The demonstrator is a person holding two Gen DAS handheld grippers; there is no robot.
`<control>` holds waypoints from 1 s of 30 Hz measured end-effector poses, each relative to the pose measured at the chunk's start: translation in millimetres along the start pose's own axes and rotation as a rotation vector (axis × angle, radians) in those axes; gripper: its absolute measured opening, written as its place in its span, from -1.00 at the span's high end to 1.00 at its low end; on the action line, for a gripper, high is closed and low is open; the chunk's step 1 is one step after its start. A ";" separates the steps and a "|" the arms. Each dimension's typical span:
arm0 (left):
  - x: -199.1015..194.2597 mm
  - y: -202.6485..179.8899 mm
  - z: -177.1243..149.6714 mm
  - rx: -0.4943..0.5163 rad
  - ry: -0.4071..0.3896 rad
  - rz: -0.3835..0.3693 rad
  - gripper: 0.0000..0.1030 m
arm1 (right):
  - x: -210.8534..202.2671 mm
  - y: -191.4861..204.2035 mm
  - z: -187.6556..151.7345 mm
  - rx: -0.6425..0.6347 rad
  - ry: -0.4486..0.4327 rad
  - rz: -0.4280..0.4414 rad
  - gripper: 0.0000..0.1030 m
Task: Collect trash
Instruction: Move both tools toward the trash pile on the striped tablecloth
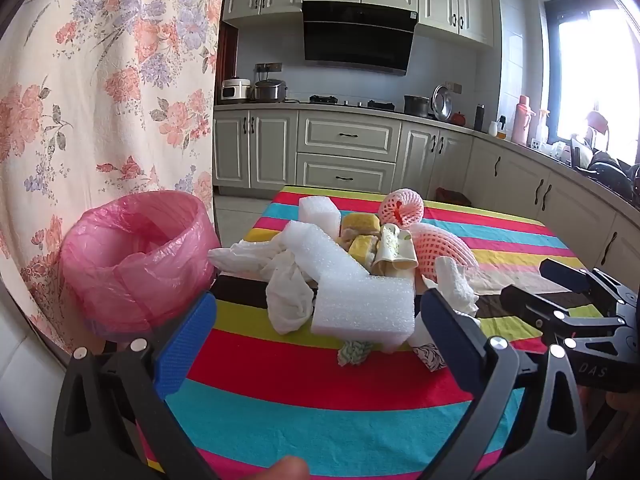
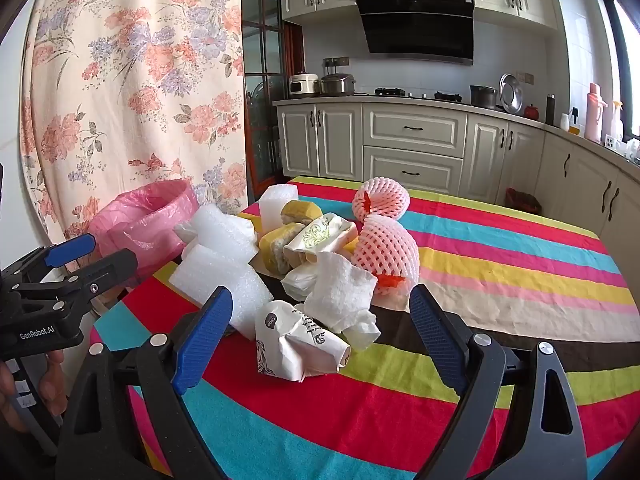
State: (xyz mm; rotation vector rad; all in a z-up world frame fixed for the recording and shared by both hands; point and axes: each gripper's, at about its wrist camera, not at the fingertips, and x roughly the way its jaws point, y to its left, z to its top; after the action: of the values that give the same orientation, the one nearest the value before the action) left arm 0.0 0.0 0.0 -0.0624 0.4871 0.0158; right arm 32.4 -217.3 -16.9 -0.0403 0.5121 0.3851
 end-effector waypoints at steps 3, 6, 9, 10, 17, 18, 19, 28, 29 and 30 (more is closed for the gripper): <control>-0.1 -0.2 0.0 0.004 -0.003 0.003 -0.91 | 0.2 -0.3 -0.1 0.000 0.000 0.000 -0.64; 0.2 -0.7 -0.1 0.003 -0.002 0.003 -0.91 | 0.2 -0.3 -0.2 0.001 0.001 0.000 -0.64; 0.6 -1.8 -0.3 0.003 -0.002 0.003 -0.91 | 0.6 -0.1 -0.4 0.001 0.000 0.000 -0.64; -0.2 0.0 0.0 0.001 -0.003 0.000 -0.91 | 0.7 -0.3 -0.3 0.001 0.000 0.000 -0.64; -0.2 -0.1 0.0 0.001 -0.002 0.000 -0.91 | 0.2 -0.8 -0.6 0.001 0.002 0.000 -0.64; -0.2 0.0 0.0 0.001 -0.002 0.000 -0.91 | 0.1 -0.8 -0.6 0.001 0.001 0.000 -0.64; -0.1 0.0 0.0 0.001 -0.002 0.000 -0.91 | 0.1 -0.9 -0.6 0.001 0.001 0.000 -0.64; 0.6 0.2 -1.0 -0.001 0.004 0.004 -0.92 | 4.0 -3.8 -5.3 0.005 0.008 0.001 -0.64; 1.1 0.3 -1.7 -0.001 0.008 0.004 -0.92 | 4.5 -4.2 -6.0 0.006 0.010 0.001 -0.64; -0.5 1.1 -4.8 0.000 0.009 0.006 -0.92 | 5.2 -4.5 -6.7 0.008 0.013 0.002 -0.64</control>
State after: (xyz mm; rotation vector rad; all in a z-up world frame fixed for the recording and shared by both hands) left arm -2.8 0.8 -4.0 -0.0609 0.4966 0.0211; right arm 35.1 -220.5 -25.5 -0.0348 0.5262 0.3849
